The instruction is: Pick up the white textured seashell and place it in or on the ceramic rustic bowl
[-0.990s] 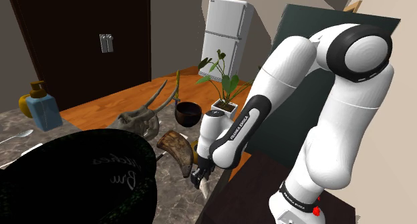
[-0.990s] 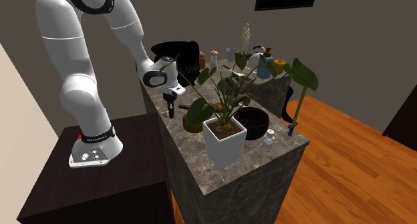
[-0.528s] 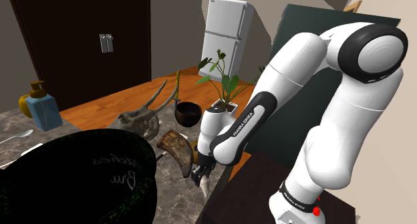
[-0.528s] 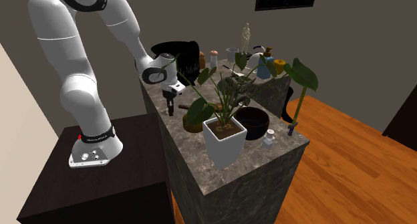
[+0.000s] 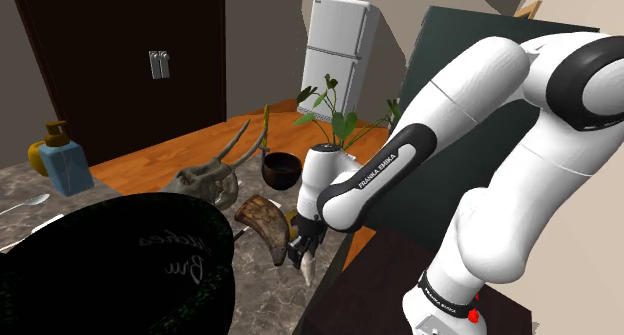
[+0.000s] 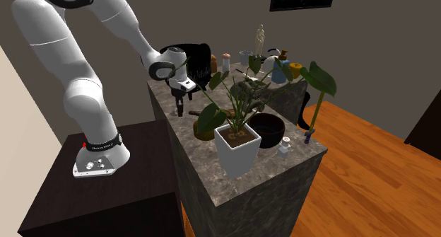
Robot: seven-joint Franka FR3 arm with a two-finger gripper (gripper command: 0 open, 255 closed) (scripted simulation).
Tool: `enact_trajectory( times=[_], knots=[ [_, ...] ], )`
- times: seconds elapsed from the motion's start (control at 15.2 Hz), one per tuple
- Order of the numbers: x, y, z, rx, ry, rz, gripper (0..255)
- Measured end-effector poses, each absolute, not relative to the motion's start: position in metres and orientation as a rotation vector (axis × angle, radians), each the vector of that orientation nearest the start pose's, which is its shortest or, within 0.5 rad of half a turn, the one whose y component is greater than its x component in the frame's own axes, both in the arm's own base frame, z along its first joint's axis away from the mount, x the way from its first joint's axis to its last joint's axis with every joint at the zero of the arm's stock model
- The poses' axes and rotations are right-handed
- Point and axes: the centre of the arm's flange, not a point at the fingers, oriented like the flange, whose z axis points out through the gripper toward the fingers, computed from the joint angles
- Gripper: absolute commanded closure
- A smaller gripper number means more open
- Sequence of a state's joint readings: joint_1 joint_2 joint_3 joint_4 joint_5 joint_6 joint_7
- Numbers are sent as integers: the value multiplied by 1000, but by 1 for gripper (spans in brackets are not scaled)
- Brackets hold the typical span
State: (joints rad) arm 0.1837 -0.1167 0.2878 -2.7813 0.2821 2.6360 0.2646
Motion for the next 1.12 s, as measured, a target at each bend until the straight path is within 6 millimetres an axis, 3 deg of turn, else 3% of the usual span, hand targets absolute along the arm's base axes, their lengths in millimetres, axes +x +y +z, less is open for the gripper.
enact_trajectory(
  times=[1.12],
  knots=[
    [341, 161, 330, -3057, 68, 96, 255]
  ],
)
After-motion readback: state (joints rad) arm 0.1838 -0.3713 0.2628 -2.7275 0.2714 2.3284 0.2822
